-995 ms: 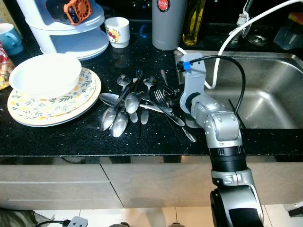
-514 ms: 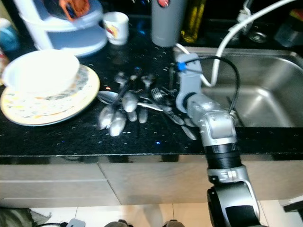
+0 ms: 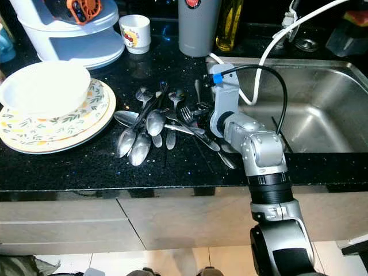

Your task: Kitchen organization

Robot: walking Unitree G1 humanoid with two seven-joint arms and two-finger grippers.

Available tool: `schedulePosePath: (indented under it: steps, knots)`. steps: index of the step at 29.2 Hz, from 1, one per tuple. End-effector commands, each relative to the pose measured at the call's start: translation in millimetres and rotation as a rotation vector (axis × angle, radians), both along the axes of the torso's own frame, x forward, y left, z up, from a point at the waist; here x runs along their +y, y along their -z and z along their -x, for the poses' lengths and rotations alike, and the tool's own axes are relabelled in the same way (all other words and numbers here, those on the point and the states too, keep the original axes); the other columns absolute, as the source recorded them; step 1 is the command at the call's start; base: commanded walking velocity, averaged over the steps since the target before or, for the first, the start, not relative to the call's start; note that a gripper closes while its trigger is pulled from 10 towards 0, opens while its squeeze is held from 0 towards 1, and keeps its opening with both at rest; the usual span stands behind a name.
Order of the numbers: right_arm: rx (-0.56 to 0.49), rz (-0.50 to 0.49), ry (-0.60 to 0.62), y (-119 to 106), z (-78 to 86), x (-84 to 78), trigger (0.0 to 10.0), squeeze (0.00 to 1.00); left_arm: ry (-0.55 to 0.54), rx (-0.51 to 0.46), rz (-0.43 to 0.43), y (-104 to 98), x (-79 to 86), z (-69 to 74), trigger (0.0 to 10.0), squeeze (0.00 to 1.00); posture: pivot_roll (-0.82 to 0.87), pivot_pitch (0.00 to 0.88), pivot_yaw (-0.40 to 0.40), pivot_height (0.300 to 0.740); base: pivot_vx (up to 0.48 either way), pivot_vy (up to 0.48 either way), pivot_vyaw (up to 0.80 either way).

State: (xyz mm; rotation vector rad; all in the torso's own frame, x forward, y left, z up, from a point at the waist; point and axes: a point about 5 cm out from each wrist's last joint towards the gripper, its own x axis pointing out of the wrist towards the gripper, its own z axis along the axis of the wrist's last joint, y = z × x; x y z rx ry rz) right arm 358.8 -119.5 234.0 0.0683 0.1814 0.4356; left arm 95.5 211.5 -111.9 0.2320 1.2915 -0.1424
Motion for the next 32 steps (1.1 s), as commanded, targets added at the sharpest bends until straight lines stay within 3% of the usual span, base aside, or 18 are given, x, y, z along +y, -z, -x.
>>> schedulePosePath:
  steps: [1, 8, 9, 12, 13, 14, 24, 25, 27, 28, 29, 31, 32]
  knots:
    - [0.001, -0.053, 0.016, 2, -1.3, -3.2, 0.0, 0.0, 0.005, 0.016, 0.005, 1, -3.4, 3.3, 10.0, 0.0, 0.01, 0.143, -0.054, 0.74, 0.0, 0.0, 0.0]
    - [-0.042, -0.119, 0.016, -6, -1.3, -3.6, 0.0, 0.0, 0.008, 0.008, 0.001, 1, -2.5, -0.1, 10.0, 0.0, 0.02, 0.137, -0.044, 0.74, 0.0, 0.0, 0.0]
    - [-0.055, -0.129, 0.014, -8, -1.2, -3.3, 1.1, 0.0, 0.008, 0.007, 0.001, 0, -2.2, -0.6, 10.0, 0.0, 0.02, 0.137, -0.043, 0.74, 0.0, 0.0, 0.0]
    - [-0.074, -0.158, 0.012, -12, -0.9, -3.1, 1.1, 0.0, 0.009, 0.006, 0.0, 0, -1.9, -1.1, 10.0, 0.0, 0.02, 0.137, -0.04, 0.74, 0.0, 0.0, 0.0]
    - [-0.097, -0.183, 0.002, -16, -0.3, -2.7, 10.0, 0.58, 0.011, 0.005, -0.002, 0, -1.4, -1.8, 10.0, 0.0, 0.02, 0.136, -0.04, 0.74, 0.0, 0.0, 0.0]
    - [-0.115, -0.198, -0.003, -20, 0.3, -2.6, 10.0, 1.0, 0.012, 0.004, -0.003, 0, -0.9, -2.5, 10.0, 0.0, 0.01, 0.135, -0.039, 0.74, 0.0, 0.0, 0.0]
    - [-0.11, -0.104, 0.032, -19, -3.1, -1.5, 10.0, 1.0, 0.016, 0.0, -0.001, -1, -0.9, -5.6, 10.0, 0.0, 0.02, 0.134, -0.041, 0.74, 0.0, 0.0, 0.0]
    - [-0.096, -0.101, 0.023, -18, -2.9, 0.3, 10.0, 0.94, 0.016, -0.001, 0.0, -1, -1.3, -5.7, 10.0, 0.0, 0.02, 0.136, -0.04, 0.74, 0.0, 0.0, 0.0]
    - [-0.084, -0.098, 0.017, -16, -2.9, 1.6, 10.0, 0.93, 0.015, -0.001, 0.0, -1, -1.5, -5.8, 10.0, 0.0, 0.02, 0.135, -0.041, 0.74, 0.0, 0.0, 0.0]
    - [-0.076, -0.089, 0.017, -15, -3.0, 2.1, 10.0, 0.85, 0.015, -0.001, 0.001, -1, -1.6, -5.9, 10.0, 0.0, 0.02, 0.136, -0.04, 0.74, 0.0, 0.0, 0.0]
    - [-0.076, -0.089, 0.017, -15, -3.0, 2.1, 10.0, 0.85, 0.015, -0.001, 0.001, -1, -1.6, -5.9, 10.0, 0.0, 0.02, 0.136, -0.04, 0.74, 0.0, 0.0, 0.0]
    - [-0.049, -0.042, 0.052, -9, -4.9, -1.3, 10.0, 0.55, 0.018, 0.0, 0.0, -1, -1.8, -5.6, 10.0, 0.0, 0.02, 0.139, -0.039, 0.74, 0.0, 0.0, 0.0]
    - [-0.049, -0.042, 0.052, -9, -4.9, -1.3, 10.0, 0.55, 0.018, 0.0, 0.0, -1, -1.8, -5.6, 10.0, 0.0, 0.02, 0.139, -0.039, 0.74, 0.0, 0.0, 0.0]
